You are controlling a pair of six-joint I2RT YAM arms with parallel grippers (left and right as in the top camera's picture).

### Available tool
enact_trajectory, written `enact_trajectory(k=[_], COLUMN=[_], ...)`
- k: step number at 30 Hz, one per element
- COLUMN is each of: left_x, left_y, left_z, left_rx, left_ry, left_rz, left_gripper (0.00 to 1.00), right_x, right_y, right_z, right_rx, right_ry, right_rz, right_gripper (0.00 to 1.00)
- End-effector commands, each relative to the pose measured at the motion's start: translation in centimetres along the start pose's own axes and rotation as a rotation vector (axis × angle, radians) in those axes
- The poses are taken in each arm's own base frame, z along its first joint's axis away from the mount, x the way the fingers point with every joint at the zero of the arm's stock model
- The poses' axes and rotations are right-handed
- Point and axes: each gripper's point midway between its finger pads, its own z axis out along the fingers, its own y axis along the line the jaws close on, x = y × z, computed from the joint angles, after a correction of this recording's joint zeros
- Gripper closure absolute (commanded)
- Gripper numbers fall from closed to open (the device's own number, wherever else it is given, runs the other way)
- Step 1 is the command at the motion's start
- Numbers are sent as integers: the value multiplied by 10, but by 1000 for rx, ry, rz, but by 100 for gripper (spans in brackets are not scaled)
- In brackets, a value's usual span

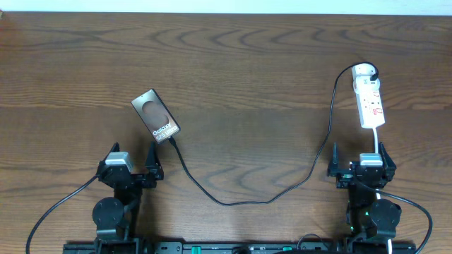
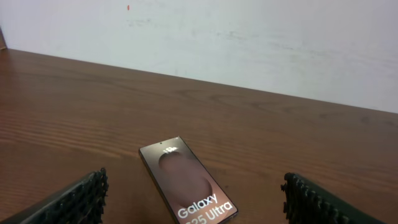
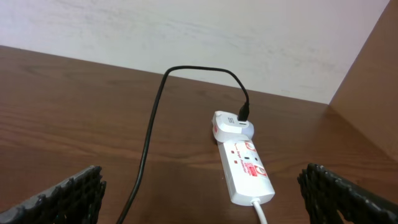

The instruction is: Plug charger to phone and switch on socket

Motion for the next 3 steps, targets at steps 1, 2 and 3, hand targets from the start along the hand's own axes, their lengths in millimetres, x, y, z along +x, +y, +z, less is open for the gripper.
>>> enact_trajectory(k=[1,2,3], left_x=[16,16,16], left_y=[-1,-1,-1], left_z=[1,1,1], left_rx=[15,15,15], left_ry=[46,47,47], left_rz=[6,7,7], left_gripper=[12,12,12], right_x=[0,0,0], right_y=[0,0,0], right_z=[0,0,0], right_rx=[6,6,6], right_ry=[0,0,0], right_rz=[10,10,10], right_gripper=[1,1,1])
